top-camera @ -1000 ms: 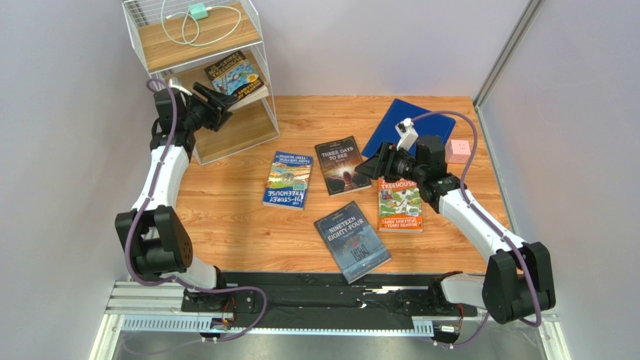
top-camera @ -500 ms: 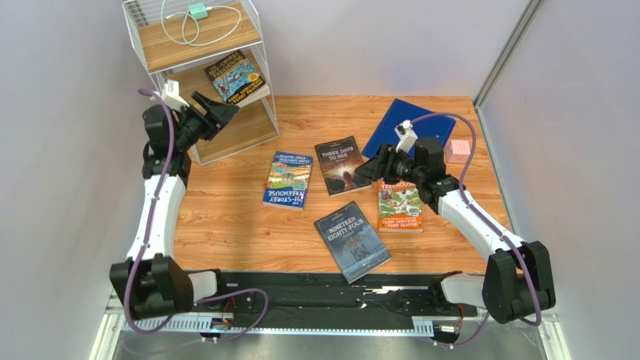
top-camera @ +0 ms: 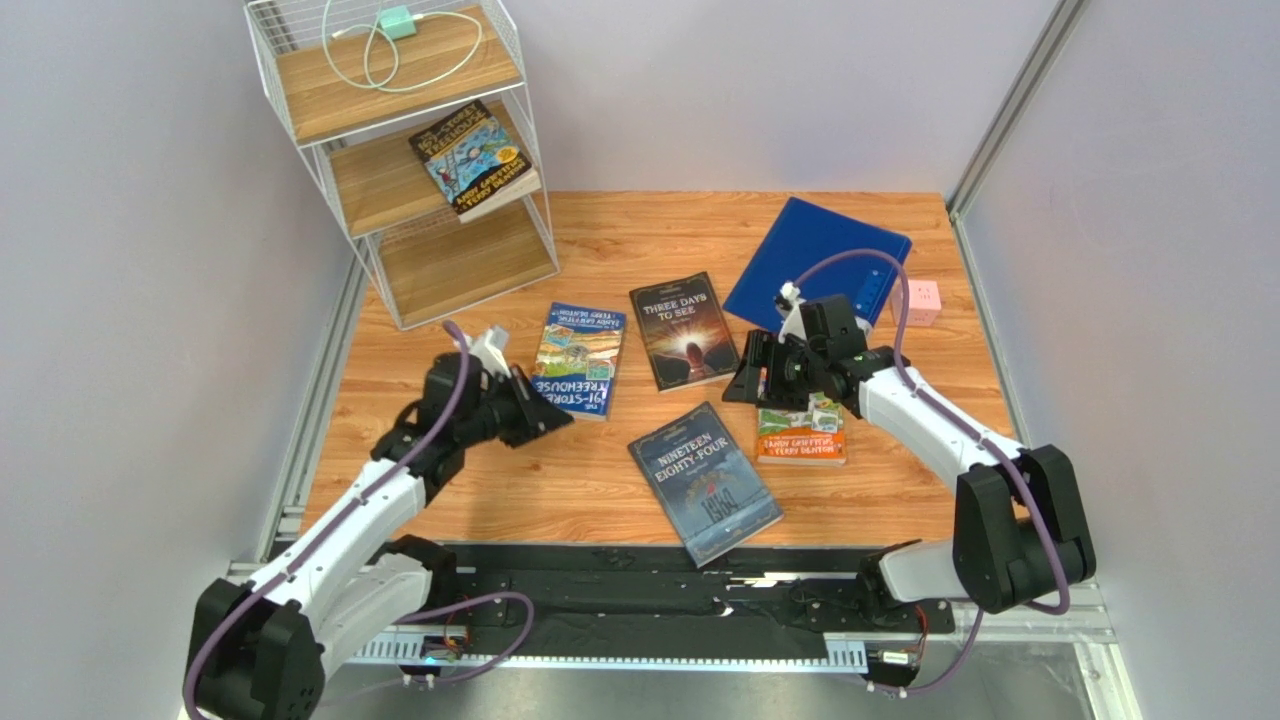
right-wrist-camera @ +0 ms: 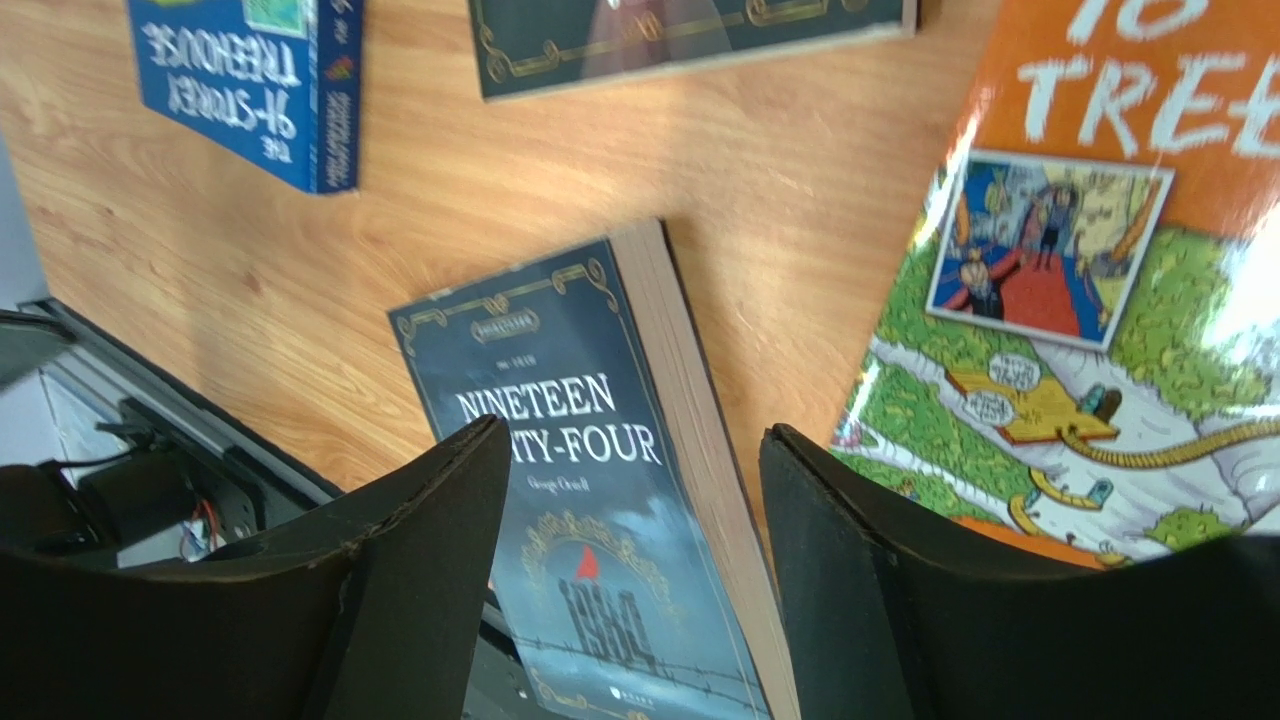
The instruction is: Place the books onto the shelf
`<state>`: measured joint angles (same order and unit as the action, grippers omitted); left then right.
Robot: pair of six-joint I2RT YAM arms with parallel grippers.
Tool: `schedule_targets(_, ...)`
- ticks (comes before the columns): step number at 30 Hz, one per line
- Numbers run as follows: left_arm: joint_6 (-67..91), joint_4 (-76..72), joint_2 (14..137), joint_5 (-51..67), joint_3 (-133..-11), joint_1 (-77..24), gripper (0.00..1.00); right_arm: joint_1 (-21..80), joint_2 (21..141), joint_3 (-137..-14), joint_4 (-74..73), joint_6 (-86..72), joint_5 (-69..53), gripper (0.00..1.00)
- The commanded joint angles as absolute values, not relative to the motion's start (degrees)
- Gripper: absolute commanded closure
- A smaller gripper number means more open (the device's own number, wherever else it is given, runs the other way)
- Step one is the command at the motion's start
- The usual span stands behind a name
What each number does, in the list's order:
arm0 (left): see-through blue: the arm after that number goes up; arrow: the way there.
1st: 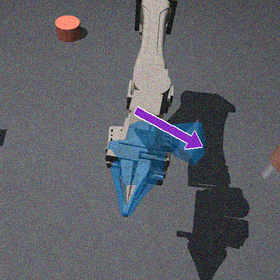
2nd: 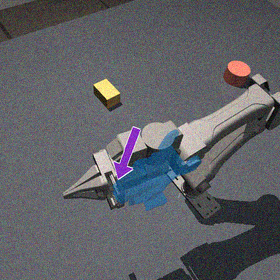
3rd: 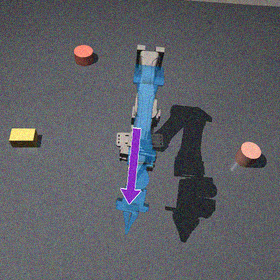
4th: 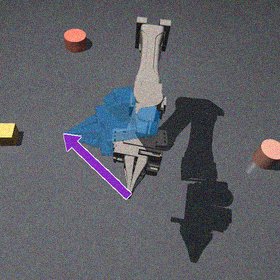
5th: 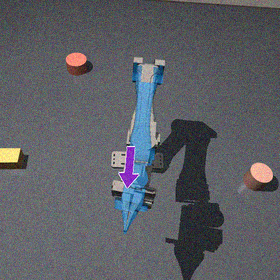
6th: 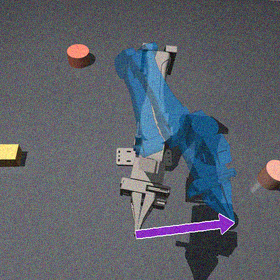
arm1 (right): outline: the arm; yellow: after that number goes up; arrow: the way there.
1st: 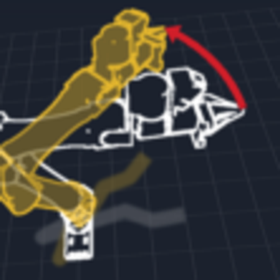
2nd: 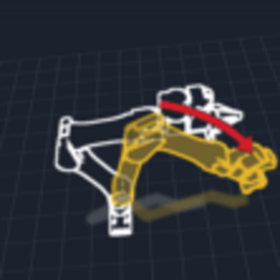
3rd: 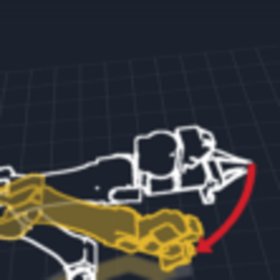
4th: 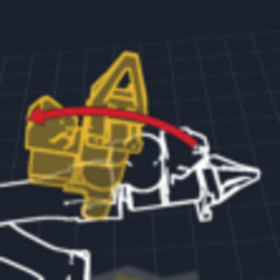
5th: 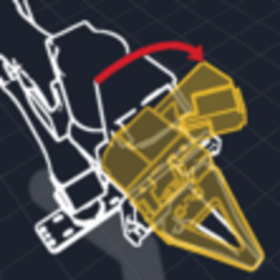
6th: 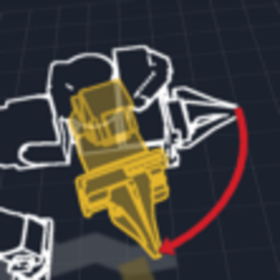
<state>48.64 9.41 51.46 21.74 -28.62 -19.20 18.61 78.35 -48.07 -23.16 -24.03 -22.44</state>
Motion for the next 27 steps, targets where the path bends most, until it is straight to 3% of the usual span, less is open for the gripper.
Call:
schedule_targets(1, 50.54, 10.72, 53.95, 16.09, -26.46, -25.82, 1.00, 18.90, 78.57, -45.80, -27.16, -21.09, -24.16, 0.34)
schedule_targets(14, 53.78, 1.33, 91.02, 15.20, -37.70, -46.13, 1.00, 24.08, 86.57, -41.05, -23.82, -22.94, -25.93, 0.37)
schedule_targets(22, 57.83, -7.29, 99.31, 16.70, -40.25, -49.04, 1.00, 25.49, 80.17, -39.90, -21.36, -25.66, -33.38, 0.51)
schedule_targets(27, 56.96, -4.06, 98.79, 14.95, -43.41, -49.04, 1.00, 25.66, 70.67, -37.97, -16.00, -29.00, -38.40, 0.50)
